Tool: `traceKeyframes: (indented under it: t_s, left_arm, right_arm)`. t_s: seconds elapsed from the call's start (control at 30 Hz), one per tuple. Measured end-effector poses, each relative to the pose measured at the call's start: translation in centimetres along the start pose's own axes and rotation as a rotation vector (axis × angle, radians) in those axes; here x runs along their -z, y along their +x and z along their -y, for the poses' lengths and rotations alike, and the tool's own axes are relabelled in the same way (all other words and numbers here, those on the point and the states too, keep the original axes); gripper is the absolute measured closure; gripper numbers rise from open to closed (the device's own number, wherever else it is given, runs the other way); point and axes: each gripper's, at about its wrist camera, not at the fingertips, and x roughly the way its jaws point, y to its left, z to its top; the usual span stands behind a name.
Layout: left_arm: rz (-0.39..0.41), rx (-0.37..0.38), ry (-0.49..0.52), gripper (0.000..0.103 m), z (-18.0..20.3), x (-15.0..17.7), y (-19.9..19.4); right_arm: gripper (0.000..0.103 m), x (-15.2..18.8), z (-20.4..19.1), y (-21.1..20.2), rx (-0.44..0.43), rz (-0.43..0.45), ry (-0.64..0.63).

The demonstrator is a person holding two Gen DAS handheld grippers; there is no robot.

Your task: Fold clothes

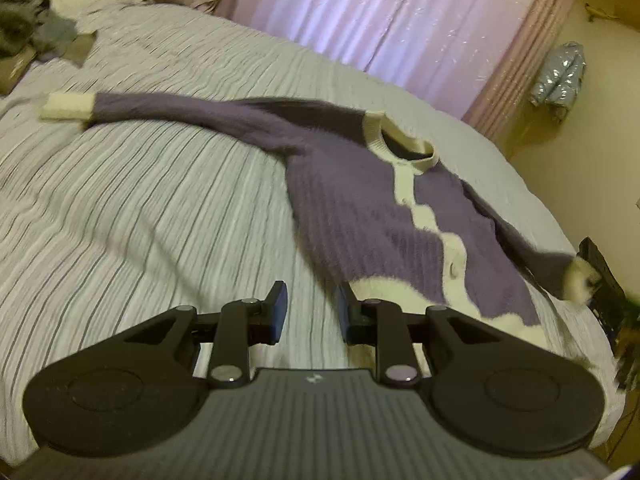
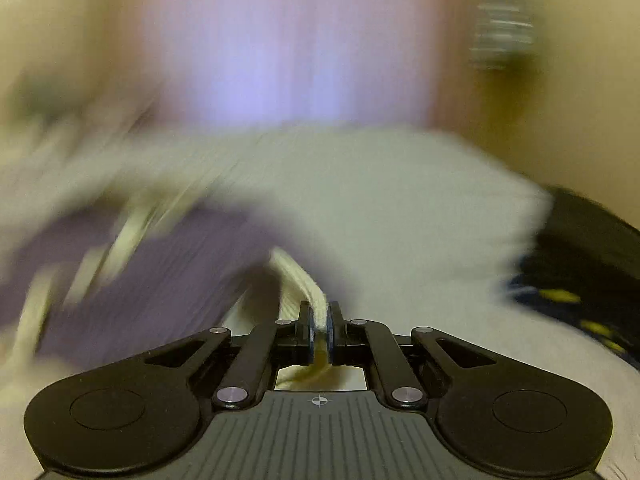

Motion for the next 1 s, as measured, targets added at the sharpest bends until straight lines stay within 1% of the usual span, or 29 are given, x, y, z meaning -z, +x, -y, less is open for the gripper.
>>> traceKeyframes:
  t_s: [0.03,0.07,0.1,0.13,0.17,0.2,0.23,0.33,0.37,0.4,0.47,0.5,0.53,0.57,0.63,0.7,0.73,0.77,0.8,0.83,0.87,0.9,0.97,1.0]
  left_arm:
    - [0.002,0.008,-0.007,0.078,0.0,-0.3,0.6]
    - [0.0,0.015,-0.021,0.075,0.0,-0.6,1.2]
    - [-0.001,0.026,-0.041,0.073,-0.1,-0.8,1.8]
    - [-0.002,0.043,-0.07,0.071,-0.3,-0.9,2.3]
    - [-0.007,0.062,-0.101,0.07,-0.5,-0.8,2.9]
    - [-0.015,0.08,-0.132,0.066,-0.8,-0.7,3.5]
    - [-0.023,0.095,-0.163,0.063,-1.1,-0.5,4.1]
    - [-0.049,0.164,-0.274,0.061,-2.3,0.3,5.8]
    - [-0.057,0.188,-0.312,0.059,-2.7,0.6,6.3]
    - [-0.06,0.211,-0.347,0.055,-3.1,0.8,6.9]
    - [-0.06,0.256,-0.414,0.052,-3.8,1.2,8.1]
    - [-0.057,0.28,-0.441,0.047,-4.0,1.4,8.7]
    - [-0.063,0.285,-0.457,0.044,-4.2,1.5,9.4]
    - [-0.073,0.28,-0.471,0.043,-4.3,1.7,10.2]
    - [-0.086,0.271,-0.468,0.043,-4.4,2.0,11.3]
    - [-0.087,0.271,-0.451,0.039,-4.0,2.0,12.0]
    - [-0.093,0.281,-0.442,0.039,-3.7,2.0,12.1]
    - [-0.1,0.294,-0.435,0.039,-3.4,1.9,12.3]
    - [-0.124,0.331,-0.424,0.052,-3.1,1.8,12.5]
    - [-0.152,0.369,-0.415,0.095,-2.8,1.7,12.6]
    - [-0.17,0.379,-0.407,0.094,-2.5,1.5,12.5]
    - [-0.173,0.372,-0.386,0.095,-2.3,1.0,12.1]
    - [-0.136,0.36,-0.326,0.095,-1.8,-0.8,10.0]
    - [-0.111,0.359,-0.308,0.095,-1.6,-1.9,8.5]
  right_arm:
    - [0.098,-1.8,2.6,-0.2,0.081,0.047,0.127]
    - [0.093,-2.3,4.7,-0.2,0.169,0.029,0.229]
    - [0.065,-2.9,6.8,-0.2,0.258,0.01,0.33]
    - [0.049,-3.4,8.9,-0.2,0.343,-0.009,0.43]
    - [0.038,-2.6,9.7,-0.8,0.299,-0.01,0.493]
    - [0.038,-1.9,10.4,-1.5,0.252,-0.013,0.555]
    - [0.038,-0.4,10.1,-2.1,0.122,-0.033,0.6]
    - [0.038,4.7,7.3,-2.9,-0.183,-0.179,0.709]
    - [0.038,6.4,5.8,-2.9,-0.268,-0.234,0.741]
    - [0.038,8.2,4.3,-2.8,-0.354,-0.288,0.772]
    - [0.038,11.0,1.3,-2.8,-0.46,-0.354,0.817]
    - [0.038,12.0,-0.2,-2.6,-0.491,-0.378,0.83]
    - [0.038,12.6,-1.3,-2.4,-0.506,-0.382,0.827]
    - [0.038,13.1,-2.4,-2.1,-0.521,-0.385,0.824]
    - [0.038,13.2,-3.3,-1.0,-0.528,-0.384,0.827]
    - [0.038,13.4,-4.2,0.3,-0.529,-0.438,0.833]
    - [0.038,13.6,-4.7,0.7,-0.529,-0.476,0.809]
    - [0.044,13.7,-5.3,1.0,-0.524,-0.492,0.794]
    - [0.074,13.8,-5.8,1.3,-0.52,-0.508,0.78]
    - [0.091,14.1,-6.2,1.9,-0.529,-0.547,0.803]
    - [0.093,14.3,-6.4,1.7,-0.536,-0.549,0.83]
    - [0.094,14.5,-6.6,1.5,-0.543,-0.55,0.855]
    - [0.095,13.0,-6.4,-0.3,-0.572,-0.48,0.87]
    - [0.095,12.2,-5.8,-1.3,-0.602,-0.447,0.907]
